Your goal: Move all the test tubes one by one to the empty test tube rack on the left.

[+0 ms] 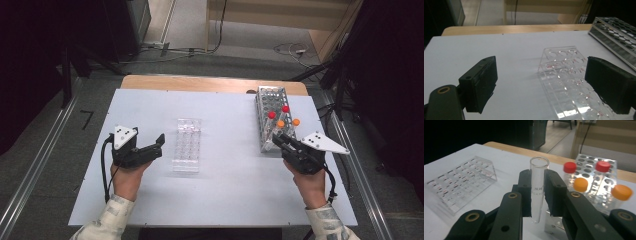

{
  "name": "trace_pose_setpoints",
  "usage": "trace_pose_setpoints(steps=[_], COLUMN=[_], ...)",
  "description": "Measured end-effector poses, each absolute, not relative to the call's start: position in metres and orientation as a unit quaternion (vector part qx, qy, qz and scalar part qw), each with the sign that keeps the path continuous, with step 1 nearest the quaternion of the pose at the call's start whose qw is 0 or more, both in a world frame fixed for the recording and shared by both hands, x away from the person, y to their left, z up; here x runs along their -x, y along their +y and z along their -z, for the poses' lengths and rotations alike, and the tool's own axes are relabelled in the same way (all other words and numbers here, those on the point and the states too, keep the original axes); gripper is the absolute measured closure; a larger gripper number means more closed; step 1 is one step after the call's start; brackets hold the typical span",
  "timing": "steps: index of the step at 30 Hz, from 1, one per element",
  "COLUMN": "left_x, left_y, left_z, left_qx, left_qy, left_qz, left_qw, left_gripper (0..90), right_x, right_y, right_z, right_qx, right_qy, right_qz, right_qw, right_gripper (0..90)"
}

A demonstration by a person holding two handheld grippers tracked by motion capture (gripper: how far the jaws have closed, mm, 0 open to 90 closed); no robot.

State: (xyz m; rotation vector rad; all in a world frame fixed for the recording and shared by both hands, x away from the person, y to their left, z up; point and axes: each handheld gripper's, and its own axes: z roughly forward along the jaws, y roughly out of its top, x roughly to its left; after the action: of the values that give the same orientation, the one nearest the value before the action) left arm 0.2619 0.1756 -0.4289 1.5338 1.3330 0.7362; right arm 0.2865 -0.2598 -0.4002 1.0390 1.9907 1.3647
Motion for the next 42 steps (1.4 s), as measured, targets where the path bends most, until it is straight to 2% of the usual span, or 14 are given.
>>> trace_pose_setpoints(steps=[19, 29, 35, 42], left_x=[-0.269, -0.272, -0.276, -0.278], left_y=[0.114, 0.089, 0.066, 0.047], left_z=[0.419, 0.415, 0.409, 0.410], left_qx=[-0.680, -0.701, -0.719, -0.736], left_qy=[0.478, 0.430, 0.386, 0.363], left_qz=[-0.258, -0.220, -0.175, -0.169], left_qw=[0.493, 0.525, 0.551, 0.545], left_gripper=[18.1, 38.0, 51.7, 63.0], right_x=[-0.294, -0.296, -0.294, -0.291], right_y=[-0.193, -0.166, -0.156, -0.151], right_z=[0.433, 0.438, 0.437, 0.437], right_qx=[-0.334, -0.309, -0.303, -0.296], right_qy=[0.777, 0.793, 0.794, 0.797], right_qz=[-0.487, -0.483, -0.487, -0.487], right_qw=[0.219, 0.207, 0.200, 0.199], right_gripper=[73.2, 73.2, 73.2, 73.2])
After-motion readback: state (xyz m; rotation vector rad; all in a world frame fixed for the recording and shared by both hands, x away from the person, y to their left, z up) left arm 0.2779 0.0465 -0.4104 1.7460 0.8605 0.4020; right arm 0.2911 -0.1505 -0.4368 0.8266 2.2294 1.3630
